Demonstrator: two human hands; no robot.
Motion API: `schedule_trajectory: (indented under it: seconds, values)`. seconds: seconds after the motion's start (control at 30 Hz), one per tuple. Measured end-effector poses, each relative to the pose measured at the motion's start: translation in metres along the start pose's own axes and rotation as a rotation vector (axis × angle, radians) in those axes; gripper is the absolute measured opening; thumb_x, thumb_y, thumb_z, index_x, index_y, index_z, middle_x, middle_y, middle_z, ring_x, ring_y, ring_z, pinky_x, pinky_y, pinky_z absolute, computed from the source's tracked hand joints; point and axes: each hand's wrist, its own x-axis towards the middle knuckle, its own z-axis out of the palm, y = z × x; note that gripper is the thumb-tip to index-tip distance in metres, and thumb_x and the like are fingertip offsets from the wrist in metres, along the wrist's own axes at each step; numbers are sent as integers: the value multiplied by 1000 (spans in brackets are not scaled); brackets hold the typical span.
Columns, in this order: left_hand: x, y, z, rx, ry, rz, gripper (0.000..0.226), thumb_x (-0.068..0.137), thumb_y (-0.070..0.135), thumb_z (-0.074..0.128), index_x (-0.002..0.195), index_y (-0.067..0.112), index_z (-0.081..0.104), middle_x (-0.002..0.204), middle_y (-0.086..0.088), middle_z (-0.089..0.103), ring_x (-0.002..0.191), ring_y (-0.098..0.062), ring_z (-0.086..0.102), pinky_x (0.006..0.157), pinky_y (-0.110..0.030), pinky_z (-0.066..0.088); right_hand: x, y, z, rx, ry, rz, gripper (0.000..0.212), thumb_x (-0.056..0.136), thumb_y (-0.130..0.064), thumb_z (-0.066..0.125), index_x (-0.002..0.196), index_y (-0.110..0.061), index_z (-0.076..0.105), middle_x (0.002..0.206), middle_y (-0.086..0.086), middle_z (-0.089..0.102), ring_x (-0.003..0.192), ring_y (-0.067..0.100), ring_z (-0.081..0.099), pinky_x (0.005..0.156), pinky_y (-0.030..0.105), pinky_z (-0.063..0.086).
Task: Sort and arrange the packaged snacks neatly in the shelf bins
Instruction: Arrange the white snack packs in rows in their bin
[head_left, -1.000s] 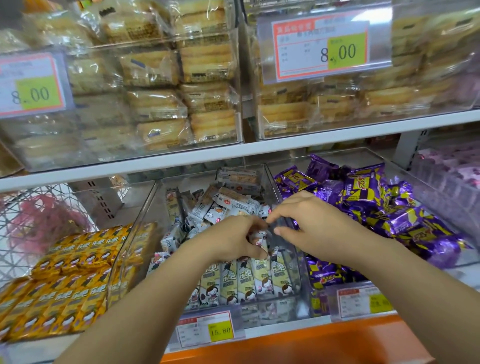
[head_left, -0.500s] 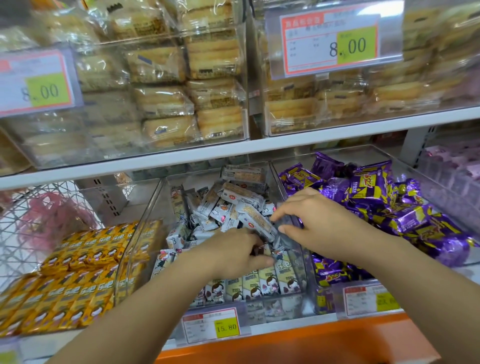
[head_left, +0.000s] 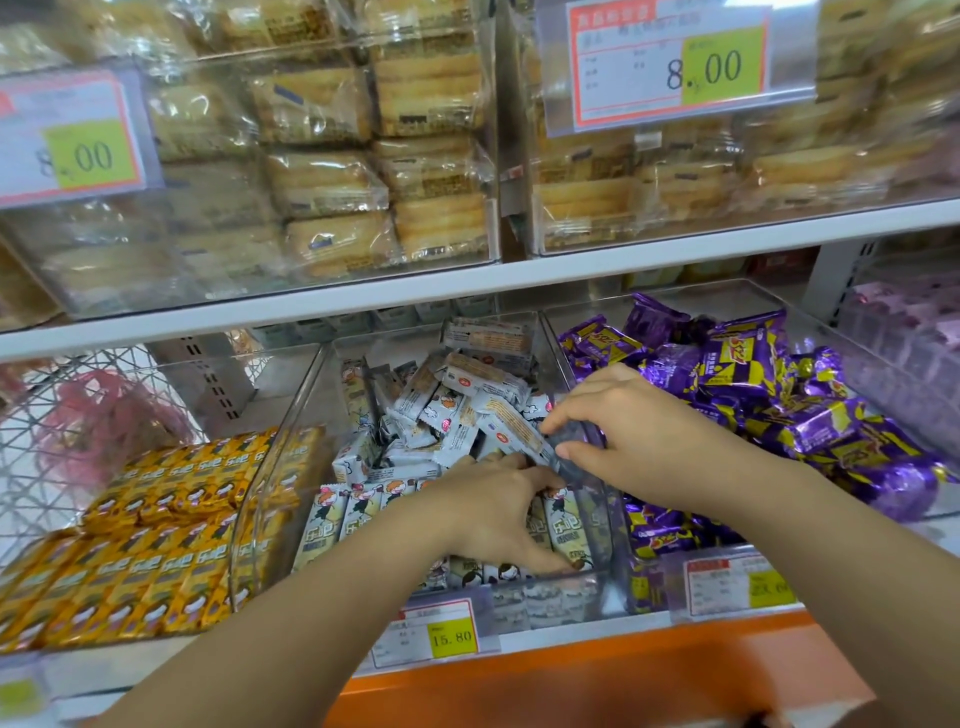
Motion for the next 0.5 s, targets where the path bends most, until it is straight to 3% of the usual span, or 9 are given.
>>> schedule_trajectory:
  seconds: [0.23, 0.37, 0.5]
  values:
    - [-2, 3, 2, 176, 47, 38, 85, 80, 65, 56, 145, 20, 24, 141, -8, 36, 127, -29, 38, 102, -41, 31, -1, -2, 2, -18, 11, -13, 25, 92, -30, 55, 116, -30, 63, 116, -12, 58, 120, 10, 31, 100, 27, 32]
    - [-16, -3, -8, -30, 79, 22, 81, 78, 61, 63, 142, 22, 33, 141, -3, 41, 123, -24, 46, 97, -34, 39, -5, -6, 4, -82, 42, -9, 26, 91, -30, 56, 116, -29, 64, 118, -12, 59, 121, 11, 34, 104, 25, 25]
    - [-46, -28, -15, -113, 223, -49, 52, 88, 46, 60, 134, 27, 45, 132, 3, 48, 103, -15, 52, 84, -25, 42, 5, -18, 6, -189, 109, 27, 30, 93, -31, 54, 122, -28, 59, 121, -7, 59, 121, 14, 40, 103, 29, 30]
